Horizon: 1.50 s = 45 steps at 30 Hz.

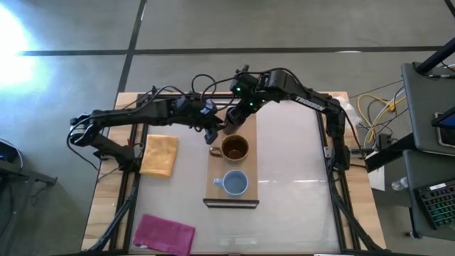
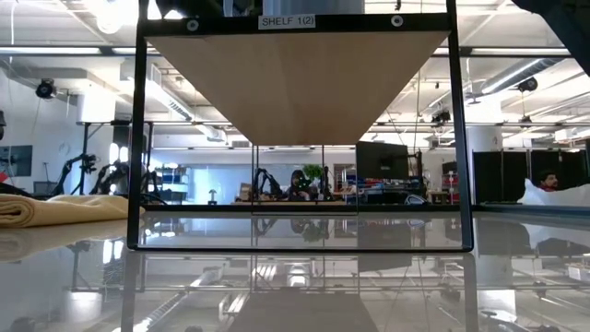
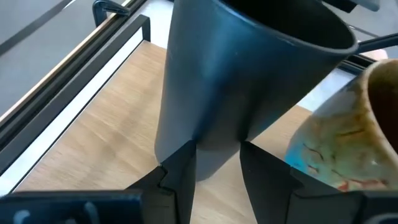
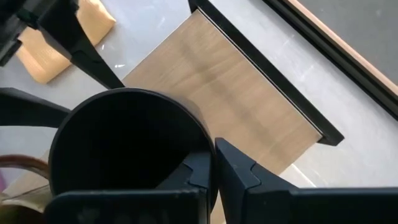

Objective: Stack small to large cups/mugs on shelf
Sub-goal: Put the black cup on the shelf

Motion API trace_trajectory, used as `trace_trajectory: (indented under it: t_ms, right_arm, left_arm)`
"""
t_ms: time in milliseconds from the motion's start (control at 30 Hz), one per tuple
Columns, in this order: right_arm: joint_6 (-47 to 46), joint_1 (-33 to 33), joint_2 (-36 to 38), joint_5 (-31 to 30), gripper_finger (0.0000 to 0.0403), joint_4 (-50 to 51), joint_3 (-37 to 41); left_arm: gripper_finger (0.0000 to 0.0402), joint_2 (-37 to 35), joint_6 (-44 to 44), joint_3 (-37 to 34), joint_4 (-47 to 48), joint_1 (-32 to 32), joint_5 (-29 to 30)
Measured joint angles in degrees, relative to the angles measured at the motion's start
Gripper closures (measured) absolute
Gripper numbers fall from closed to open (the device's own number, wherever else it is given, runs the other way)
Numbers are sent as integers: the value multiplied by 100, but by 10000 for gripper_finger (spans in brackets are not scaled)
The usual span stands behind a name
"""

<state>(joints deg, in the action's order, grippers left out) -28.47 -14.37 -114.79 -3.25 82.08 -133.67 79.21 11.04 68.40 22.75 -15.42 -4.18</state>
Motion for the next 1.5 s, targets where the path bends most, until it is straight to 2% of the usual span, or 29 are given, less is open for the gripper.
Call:
trace_trajectory:
  t_ms: [567,1000,1500]
  right_arm:
    - [216,7,51,3,391,-18,4]
    - [353,11,38,100,309,-209,2]
    - [590,-37,33,-174,298,-232,24]
  left_arm:
    - [292,248,-142,-31,-119,-46,39]
    - [292,270,-142,-63,-150,-76,86]
    - [292,268,-93,-66,69,-74,65]
